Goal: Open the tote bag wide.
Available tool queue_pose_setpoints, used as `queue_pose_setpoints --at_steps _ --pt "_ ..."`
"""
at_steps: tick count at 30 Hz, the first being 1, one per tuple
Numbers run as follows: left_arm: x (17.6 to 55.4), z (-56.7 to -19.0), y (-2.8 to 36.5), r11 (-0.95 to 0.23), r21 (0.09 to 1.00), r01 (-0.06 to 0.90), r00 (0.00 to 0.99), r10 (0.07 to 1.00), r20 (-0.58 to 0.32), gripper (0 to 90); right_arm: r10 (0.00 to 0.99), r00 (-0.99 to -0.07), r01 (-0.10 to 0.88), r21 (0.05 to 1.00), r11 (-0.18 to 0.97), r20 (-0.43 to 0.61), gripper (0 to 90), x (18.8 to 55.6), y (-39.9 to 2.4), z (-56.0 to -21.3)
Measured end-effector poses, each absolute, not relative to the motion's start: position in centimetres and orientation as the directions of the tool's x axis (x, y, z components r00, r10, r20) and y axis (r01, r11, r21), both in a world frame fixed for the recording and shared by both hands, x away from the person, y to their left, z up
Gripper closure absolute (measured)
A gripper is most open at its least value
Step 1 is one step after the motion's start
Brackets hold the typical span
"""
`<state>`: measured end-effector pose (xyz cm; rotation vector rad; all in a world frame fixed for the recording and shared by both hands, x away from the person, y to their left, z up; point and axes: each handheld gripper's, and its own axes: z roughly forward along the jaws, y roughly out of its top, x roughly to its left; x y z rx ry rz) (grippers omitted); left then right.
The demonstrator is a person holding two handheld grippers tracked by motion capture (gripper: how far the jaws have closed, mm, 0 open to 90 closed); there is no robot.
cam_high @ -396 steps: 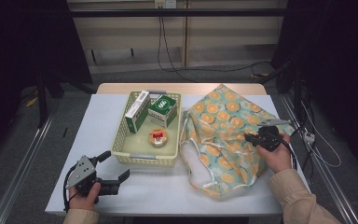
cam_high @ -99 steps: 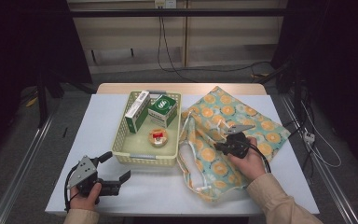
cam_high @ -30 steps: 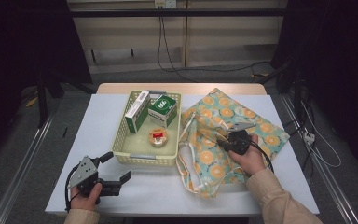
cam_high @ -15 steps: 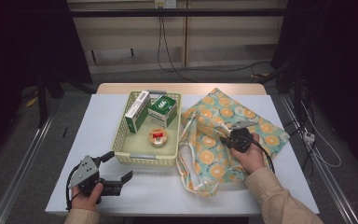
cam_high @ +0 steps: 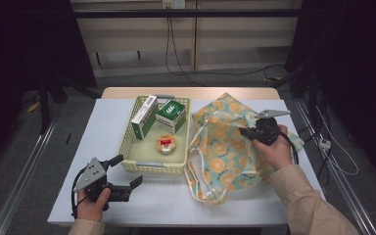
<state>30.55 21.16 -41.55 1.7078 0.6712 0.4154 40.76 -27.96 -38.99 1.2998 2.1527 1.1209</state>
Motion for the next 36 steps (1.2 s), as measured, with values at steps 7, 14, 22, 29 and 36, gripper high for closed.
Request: queue_pose_setpoints --at_steps 7,14,22,29,36 --pt "30.8 -39.8 20.7 -0.135 0.966 0.22 0.789 0.607 -0.095 2.4 0.862 -0.504 0.546 0.794 0.268 0.056 90.0 41.2 -28.3 -36.5" --pt "32.1 -37.9 19.6 -0.153 0.962 0.227 0.807 0.583 -0.098 2.5 0.857 -0.513 0.534 0.799 0.278 0.044 90.0 41.1 -28.4 -35.2" --pt "34.3 -36.1 18.3 -0.158 0.955 0.249 0.82 0.559 -0.121 3.0 0.869 -0.493 0.537 0.803 0.259 0.049 90.0 41.1 -29.1 -35.0" --pt "35.8 -35.4 17.9 -0.14 0.949 0.282 0.814 0.558 -0.159 3.1 0.863 -0.503 0.537 0.799 0.272 0.044 90.0 41.0 -28.7 -35.2" --pt "37.0 -35.0 17.2 -0.158 0.942 0.296 0.81 0.563 -0.16 3.1 0.859 -0.51 0.545 0.791 0.278 0.05 90.0 41.1 -28.3 -35.4"
